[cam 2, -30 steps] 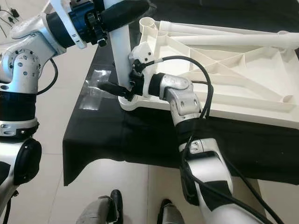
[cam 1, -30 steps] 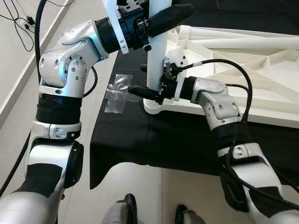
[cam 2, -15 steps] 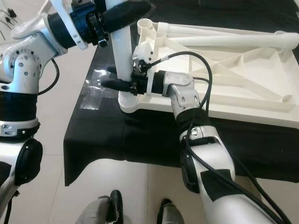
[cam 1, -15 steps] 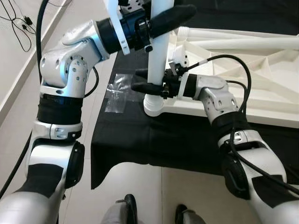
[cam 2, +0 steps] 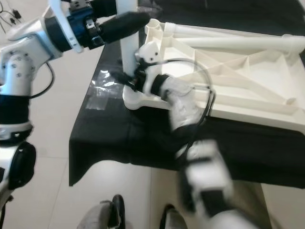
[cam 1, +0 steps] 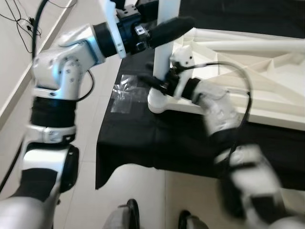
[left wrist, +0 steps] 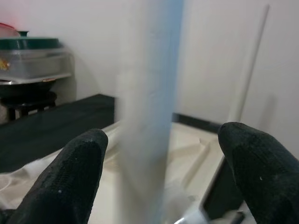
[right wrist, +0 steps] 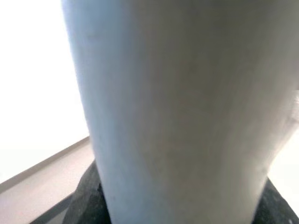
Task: Building children table
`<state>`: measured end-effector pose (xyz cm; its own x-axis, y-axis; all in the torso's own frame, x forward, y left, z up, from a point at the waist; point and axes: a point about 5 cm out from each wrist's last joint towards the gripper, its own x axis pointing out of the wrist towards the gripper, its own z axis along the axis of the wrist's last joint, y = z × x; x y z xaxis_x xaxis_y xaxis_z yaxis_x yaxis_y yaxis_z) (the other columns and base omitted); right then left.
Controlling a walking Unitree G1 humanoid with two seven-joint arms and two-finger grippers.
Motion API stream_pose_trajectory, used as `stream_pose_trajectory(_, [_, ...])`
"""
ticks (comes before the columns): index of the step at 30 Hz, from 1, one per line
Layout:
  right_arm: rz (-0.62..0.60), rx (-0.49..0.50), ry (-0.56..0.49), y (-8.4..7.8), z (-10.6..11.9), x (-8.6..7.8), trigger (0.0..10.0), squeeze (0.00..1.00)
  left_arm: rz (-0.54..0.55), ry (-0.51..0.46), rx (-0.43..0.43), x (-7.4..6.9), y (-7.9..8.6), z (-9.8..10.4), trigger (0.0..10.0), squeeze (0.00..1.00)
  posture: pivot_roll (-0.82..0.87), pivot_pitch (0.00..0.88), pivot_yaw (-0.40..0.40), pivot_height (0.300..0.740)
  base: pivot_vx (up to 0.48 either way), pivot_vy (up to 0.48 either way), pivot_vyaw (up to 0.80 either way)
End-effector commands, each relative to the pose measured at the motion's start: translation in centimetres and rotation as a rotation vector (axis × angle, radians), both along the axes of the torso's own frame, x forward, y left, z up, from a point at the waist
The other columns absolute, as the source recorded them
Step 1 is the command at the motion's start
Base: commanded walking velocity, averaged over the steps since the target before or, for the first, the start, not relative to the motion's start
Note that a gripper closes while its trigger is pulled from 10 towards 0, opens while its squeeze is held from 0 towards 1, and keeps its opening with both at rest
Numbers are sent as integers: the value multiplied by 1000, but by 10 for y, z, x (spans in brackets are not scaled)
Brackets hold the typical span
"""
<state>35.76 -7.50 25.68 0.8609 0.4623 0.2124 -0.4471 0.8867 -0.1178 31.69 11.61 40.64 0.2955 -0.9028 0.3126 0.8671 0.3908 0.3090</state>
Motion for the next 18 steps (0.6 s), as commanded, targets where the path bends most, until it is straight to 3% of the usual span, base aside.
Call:
stream_pose_trajectory(1, [-165, -69, 353, -15, -71, -5, 0, 0, 9, -4, 3, -4, 7, 1, 10000, 0, 106, 312, 24, 740, 0, 0, 0])
stream_pose_trajectory(2, [-197, -61, 358, -11, -75, -12, 0, 0, 21, 4, 11, -5, 12, -3, 10000, 0, 100, 296, 26, 740, 0, 0, 0])
stream_pose_trajectory(7, [-158, -31, 295, -3, -56, 6, 0, 0, 50, 8, 12, -6, 18, -10, 10000, 0, 99, 276, 12, 740, 0, 0, 0])
stream_pose_trajectory(9, [-162, -23, 271, -3, -46, 14, 0, 0, 87, 6, -2, -9, 28, -12, 10000, 0, 103, 268, 1, 740, 0, 0, 0])
stream_pose_trajectory(15, [-158, -23, 258, -1, -41, 16, 235, 0, 124, 12, -12, -14, 39, -16, 10000, 0, 105, 266, -1, 740, 0, 0, 0])
stream_pose_trajectory(16, [-156, -24, 254, 0, -37, 14, 10000, 0, 151, 26, -15, -21, 48, -23, 10000, 0, 108, 264, 2, 740, 0, 0, 0])
stream_pose_trajectory(17, [-156, -24, 254, 0, -37, 14, 10000, 0, 151, 26, -15, -21, 48, -23, 10000, 0, 108, 264, 2, 740, 0, 0, 0])
stream_pose_trajectory(18, [-163, -11, 243, 0, -31, 5, 10000, 0, 180, 45, -14, -34, 58, -32, 10000, 0, 113, 262, 1, 740, 0, 0, 0])
